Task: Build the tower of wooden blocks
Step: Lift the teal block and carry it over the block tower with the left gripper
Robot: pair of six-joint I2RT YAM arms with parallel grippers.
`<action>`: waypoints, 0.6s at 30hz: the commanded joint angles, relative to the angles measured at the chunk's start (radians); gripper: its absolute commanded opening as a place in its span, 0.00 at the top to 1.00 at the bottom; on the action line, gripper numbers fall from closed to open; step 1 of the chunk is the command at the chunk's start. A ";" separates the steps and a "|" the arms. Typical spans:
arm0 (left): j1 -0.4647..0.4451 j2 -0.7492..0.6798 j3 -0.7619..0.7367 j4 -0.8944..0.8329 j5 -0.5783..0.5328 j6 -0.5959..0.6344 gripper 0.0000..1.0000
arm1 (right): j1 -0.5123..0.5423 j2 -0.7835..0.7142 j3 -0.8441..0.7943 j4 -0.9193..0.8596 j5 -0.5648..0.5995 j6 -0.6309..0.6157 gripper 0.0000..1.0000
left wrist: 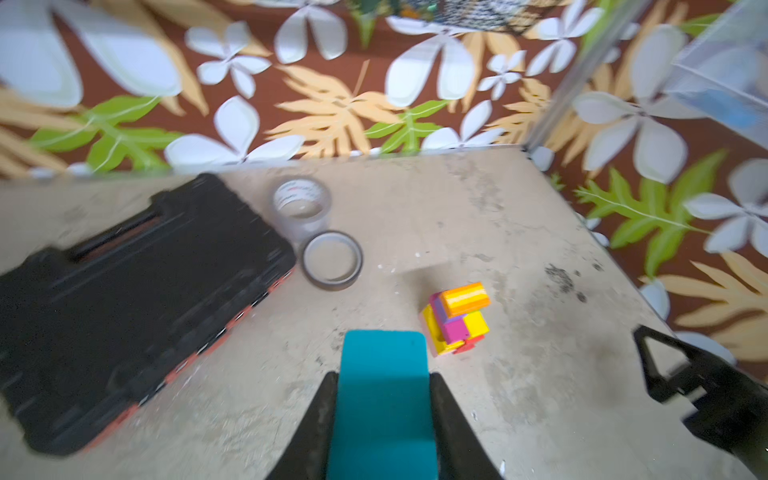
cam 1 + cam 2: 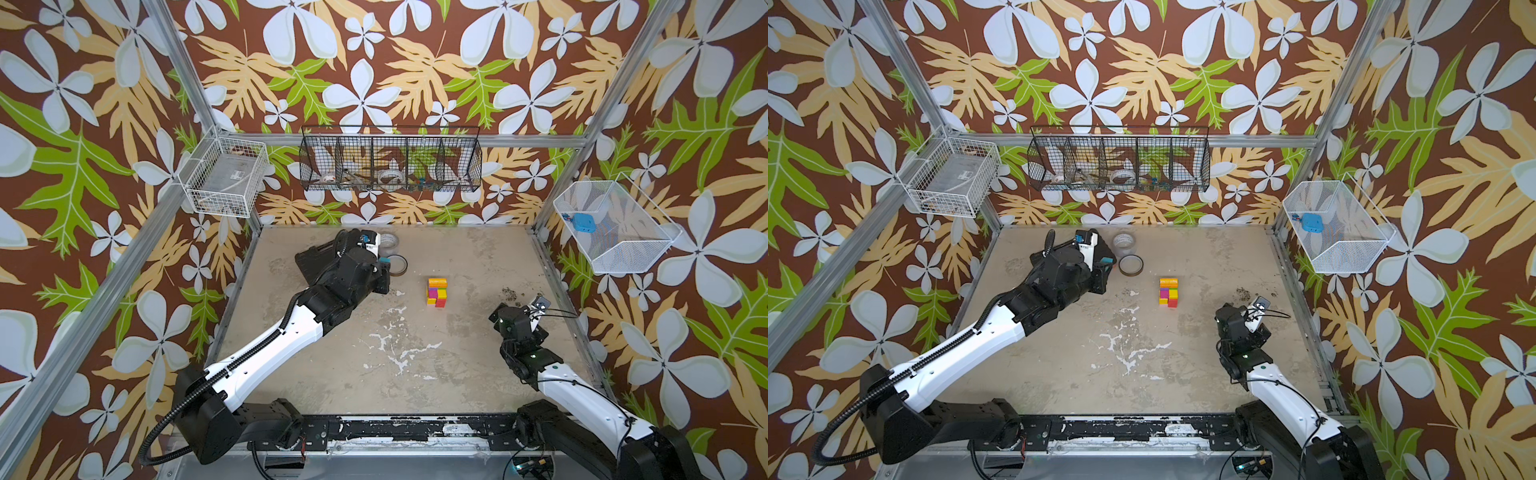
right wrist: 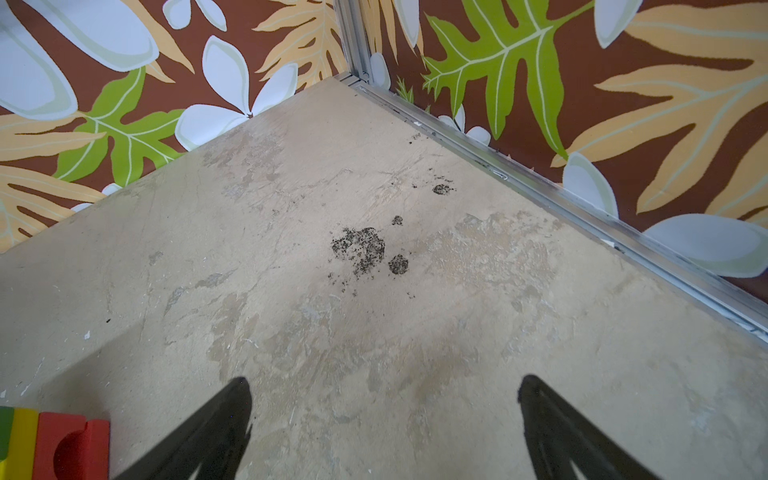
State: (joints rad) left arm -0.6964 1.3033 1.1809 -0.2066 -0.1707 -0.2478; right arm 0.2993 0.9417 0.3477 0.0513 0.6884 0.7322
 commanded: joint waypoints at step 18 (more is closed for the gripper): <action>0.016 0.529 0.660 -0.469 0.558 0.906 1.00 | -0.117 -0.052 -0.061 0.102 -0.174 -0.060 0.00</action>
State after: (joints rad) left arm -0.6880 1.7565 1.7500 -0.4450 0.3019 0.5236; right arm 0.2070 0.8921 0.2935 0.1116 0.5880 0.6891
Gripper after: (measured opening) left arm 0.324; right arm 0.998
